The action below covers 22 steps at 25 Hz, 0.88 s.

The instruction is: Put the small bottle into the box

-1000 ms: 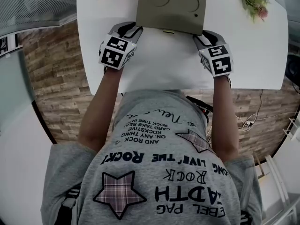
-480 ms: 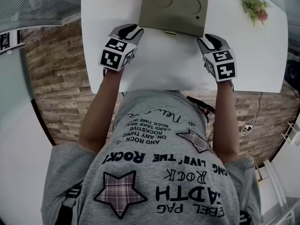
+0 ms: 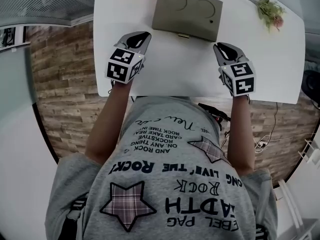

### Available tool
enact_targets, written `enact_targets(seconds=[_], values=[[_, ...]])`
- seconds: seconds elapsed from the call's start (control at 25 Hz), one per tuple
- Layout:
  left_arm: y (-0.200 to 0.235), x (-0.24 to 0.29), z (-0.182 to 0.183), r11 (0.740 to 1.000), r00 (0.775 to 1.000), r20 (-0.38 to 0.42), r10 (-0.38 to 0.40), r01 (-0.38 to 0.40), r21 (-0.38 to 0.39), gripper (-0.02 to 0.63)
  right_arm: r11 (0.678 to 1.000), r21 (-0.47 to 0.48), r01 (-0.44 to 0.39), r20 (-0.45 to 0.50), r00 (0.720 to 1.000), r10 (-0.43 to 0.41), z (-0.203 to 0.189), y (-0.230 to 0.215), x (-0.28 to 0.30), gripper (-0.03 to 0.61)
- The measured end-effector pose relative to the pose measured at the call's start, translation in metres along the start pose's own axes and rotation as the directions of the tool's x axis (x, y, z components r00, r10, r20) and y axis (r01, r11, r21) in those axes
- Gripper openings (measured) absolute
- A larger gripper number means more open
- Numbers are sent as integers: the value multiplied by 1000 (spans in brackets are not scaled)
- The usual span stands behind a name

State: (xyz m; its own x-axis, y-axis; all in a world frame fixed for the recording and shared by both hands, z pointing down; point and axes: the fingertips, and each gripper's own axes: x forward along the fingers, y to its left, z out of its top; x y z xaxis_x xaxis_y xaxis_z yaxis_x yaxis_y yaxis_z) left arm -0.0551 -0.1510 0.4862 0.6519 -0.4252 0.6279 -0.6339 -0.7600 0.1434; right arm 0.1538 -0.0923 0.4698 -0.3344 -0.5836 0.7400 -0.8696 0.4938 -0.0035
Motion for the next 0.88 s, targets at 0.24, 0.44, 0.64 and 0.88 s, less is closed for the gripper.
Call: enact_targets(seconds=[0.24, 0.44, 0.64, 0.88], values=[[-18, -19, 12, 999, 999, 49, -16, 18, -36, 11, 998, 43, -53, 118, 992, 47, 25, 12, -24, 29], [-31, -22, 33, 1000, 995, 97, -4, 7, -27, 11, 998, 25, -56, 180, 982, 50, 40, 3, -44, 29], [-46, -36, 49, 1000, 990, 143, 5, -3, -12, 11, 999, -16, -40, 242, 969, 43, 56, 4, -68, 29], [-57, -57, 73, 999, 976, 214, 31, -34, 11, 11, 999, -32, -26, 315, 948, 35, 73, 3, -94, 29]])
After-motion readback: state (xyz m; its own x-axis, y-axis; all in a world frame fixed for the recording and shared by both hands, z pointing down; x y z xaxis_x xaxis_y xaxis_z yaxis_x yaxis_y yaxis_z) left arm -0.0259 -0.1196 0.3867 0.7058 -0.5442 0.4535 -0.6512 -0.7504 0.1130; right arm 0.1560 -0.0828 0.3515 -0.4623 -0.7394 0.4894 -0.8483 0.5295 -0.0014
